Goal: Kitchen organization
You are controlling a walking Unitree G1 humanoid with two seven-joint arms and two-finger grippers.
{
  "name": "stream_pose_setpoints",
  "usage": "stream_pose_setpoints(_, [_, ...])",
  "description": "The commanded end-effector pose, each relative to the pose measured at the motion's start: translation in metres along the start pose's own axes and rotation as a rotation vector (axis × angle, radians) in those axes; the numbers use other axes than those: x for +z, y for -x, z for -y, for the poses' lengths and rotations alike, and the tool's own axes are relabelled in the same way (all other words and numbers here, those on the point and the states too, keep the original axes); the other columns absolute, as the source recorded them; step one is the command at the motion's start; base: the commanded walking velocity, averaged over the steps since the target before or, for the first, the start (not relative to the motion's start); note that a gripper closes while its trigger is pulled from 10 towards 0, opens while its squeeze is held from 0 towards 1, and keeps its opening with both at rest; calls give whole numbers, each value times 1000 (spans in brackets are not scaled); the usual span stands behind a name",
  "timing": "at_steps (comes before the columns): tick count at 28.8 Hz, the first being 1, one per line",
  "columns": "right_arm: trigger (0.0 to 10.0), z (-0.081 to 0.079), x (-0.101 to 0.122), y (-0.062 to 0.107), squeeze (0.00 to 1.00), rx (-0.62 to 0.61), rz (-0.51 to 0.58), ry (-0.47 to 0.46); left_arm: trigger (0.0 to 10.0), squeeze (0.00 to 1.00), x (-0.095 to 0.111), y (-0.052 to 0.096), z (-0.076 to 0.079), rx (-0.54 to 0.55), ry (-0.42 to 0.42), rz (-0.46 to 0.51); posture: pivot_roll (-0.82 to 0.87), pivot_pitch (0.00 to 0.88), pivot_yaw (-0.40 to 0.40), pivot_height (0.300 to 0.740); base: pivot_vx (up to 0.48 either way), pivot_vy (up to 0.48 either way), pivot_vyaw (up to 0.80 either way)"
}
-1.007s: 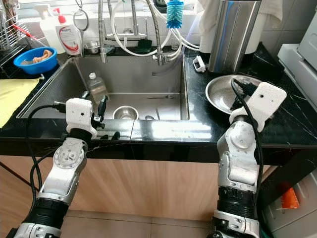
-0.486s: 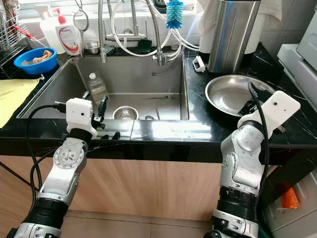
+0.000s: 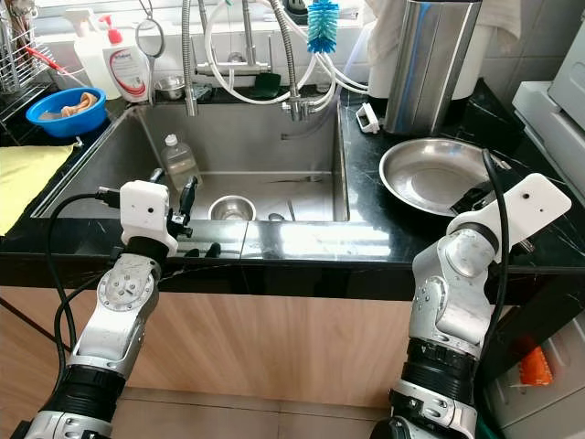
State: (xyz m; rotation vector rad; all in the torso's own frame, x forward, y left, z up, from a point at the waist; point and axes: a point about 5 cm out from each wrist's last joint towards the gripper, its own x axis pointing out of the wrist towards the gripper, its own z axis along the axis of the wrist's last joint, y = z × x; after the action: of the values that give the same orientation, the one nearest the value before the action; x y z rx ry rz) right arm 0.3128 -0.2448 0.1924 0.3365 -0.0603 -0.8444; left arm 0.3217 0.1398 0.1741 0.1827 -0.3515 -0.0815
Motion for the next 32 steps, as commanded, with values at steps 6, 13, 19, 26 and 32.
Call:
stream_pose_setpoints(6, [10000,-5,-8,1,0,6,-73,-16,10000,0,0,-2,-5,14,-8,-12,-185,0,75,740,0,0,0])
stream_pose_setpoints(13, [10000,-4,-15,2,0,-10,-118,-31,10000,0,1,-3,-4,5,-7,-6,-186,0,78,740,0,0,0])
stream_pose_setpoints(19, [10000,-4,-17,1,0,-16,-139,-39,10000,0,1,-2,-4,-2,-8,-5,-185,0,81,740,0,0,0])
stream_pose_setpoints(26, [0,-5,-16,0,0,-16,-141,-59,10000,0,2,-2,-4,-3,-11,-6,-186,0,83,740,0,0,0])
stream_pose_setpoints(32, [10000,-4,-13,-3,0,-29,-136,-63,10000,0,1,-3,-6,7,-17,-11,-186,0,86,740,0,0,0])
